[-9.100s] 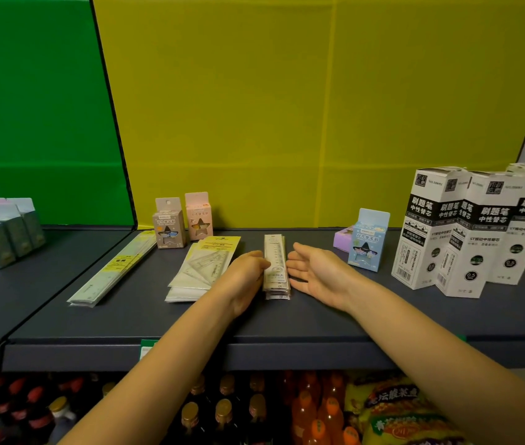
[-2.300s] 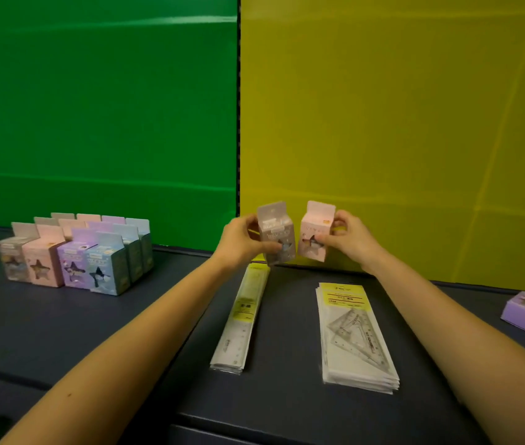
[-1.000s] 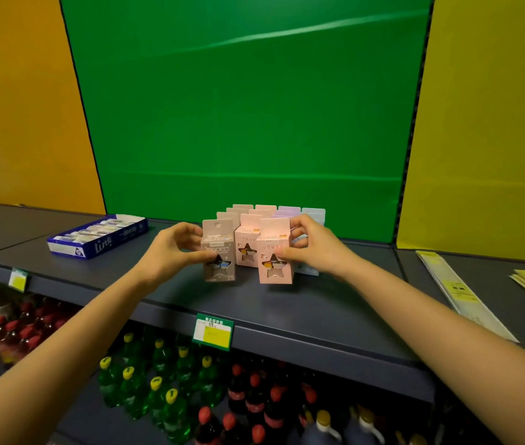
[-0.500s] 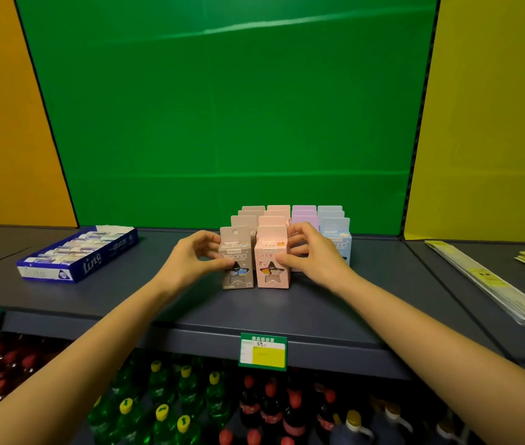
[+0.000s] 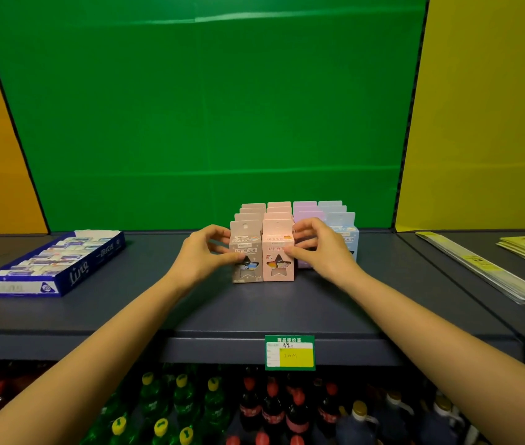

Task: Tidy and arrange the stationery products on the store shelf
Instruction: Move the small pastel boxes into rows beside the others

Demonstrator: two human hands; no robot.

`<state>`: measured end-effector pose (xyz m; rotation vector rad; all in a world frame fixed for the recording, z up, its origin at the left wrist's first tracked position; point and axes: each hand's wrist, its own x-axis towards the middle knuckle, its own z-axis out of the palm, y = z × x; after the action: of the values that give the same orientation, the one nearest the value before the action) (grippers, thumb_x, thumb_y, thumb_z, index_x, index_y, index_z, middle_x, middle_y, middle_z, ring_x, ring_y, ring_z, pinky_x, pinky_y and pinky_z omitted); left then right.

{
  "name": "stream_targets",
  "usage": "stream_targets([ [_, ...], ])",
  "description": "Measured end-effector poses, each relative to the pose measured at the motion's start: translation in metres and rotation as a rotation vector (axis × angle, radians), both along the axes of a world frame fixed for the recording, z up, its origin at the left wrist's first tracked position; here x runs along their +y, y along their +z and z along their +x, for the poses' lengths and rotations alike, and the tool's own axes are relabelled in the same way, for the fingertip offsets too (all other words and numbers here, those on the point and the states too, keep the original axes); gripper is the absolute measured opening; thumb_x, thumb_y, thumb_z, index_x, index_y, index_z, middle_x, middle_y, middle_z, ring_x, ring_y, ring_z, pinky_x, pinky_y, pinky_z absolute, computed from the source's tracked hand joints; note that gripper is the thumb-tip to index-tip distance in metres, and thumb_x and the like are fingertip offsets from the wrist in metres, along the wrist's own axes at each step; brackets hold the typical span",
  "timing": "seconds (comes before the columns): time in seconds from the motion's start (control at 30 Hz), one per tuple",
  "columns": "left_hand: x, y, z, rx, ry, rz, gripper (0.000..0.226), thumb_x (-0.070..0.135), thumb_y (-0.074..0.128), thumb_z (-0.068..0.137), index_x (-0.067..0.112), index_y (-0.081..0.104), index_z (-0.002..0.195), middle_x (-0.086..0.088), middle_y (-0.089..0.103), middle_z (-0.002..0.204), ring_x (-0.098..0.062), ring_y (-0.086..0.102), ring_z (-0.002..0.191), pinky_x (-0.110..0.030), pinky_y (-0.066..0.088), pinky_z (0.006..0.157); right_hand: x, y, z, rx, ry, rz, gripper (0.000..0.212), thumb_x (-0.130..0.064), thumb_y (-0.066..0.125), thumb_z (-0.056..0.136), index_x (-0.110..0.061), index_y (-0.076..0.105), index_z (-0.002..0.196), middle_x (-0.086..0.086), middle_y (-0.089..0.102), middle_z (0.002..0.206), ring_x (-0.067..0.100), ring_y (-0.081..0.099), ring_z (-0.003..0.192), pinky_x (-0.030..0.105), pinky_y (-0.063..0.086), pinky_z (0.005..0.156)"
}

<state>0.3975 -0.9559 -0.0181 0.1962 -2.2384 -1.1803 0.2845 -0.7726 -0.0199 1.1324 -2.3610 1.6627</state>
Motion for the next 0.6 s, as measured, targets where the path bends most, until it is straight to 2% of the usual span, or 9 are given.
stream_targets([
  [0.1,-0.002,0.001,-0.001,-0.007,0.015,-0.012,0.037,0.011,0.076,0.071,0.014,0.053,0.100,0.011,0.056,0.087,-0.005,0.059,0.072,-0.003,0.049,0.057,-0.002,-0.001,0.001,0.021,-0.031,0.009,0.040,-0.012,0.072,0.078,-0.007,0.053,0.114,-0.001,0.057,0.100,0.014,0.059,0.082,0.012,0.048,0.065],
  [0.33,-0.004,-0.001,-0.003,-0.016,0.066,-0.086,0.039,0.016,0.078,0.070,0.014,0.057,0.103,0.003,0.060,0.099,-0.004,0.061,0.070,-0.006,0.049,0.056,-0.003,-0.002,0.004,0.051,-0.076,0.012,0.038,-0.012,0.070,0.080,-0.007,0.053,0.113,-0.001,0.057,0.100,0.009,0.057,0.072,0.011,0.046,0.062],
  [0.4,-0.004,-0.001,0.001,-0.028,0.089,-0.137,0.043,0.021,0.077,0.071,0.012,0.057,0.108,0.003,0.059,0.103,-0.006,0.061,0.074,-0.009,0.048,0.059,-0.001,-0.001,0.006,0.063,-0.096,0.021,0.036,-0.014,0.069,0.081,-0.007,0.053,0.113,-0.001,0.057,0.099,0.013,0.058,0.075,0.015,0.049,0.066],
  [0.5,-0.003,-0.002,0.011,-0.012,0.131,-0.254,0.048,0.028,0.074,0.074,0.012,0.055,0.114,0.005,0.055,0.108,-0.013,0.059,0.090,-0.020,0.047,0.073,0.010,0.003,0.010,0.088,-0.135,0.053,0.027,-0.014,0.061,0.087,-0.009,0.054,0.112,0.002,0.058,0.102,0.023,0.062,0.084,0.030,0.053,0.080],
  [0.6,0.002,0.000,0.025,0.077,0.152,-0.357,0.037,0.025,0.071,0.077,0.012,0.057,0.109,0.004,0.056,0.106,-0.016,0.057,0.094,-0.034,0.053,0.079,0.031,0.008,0.013,0.201,-0.190,0.129,0.019,-0.017,0.055,0.090,-0.016,0.057,0.109,-0.003,0.060,0.101,0.012,0.059,0.082,0.026,0.048,0.078],
])
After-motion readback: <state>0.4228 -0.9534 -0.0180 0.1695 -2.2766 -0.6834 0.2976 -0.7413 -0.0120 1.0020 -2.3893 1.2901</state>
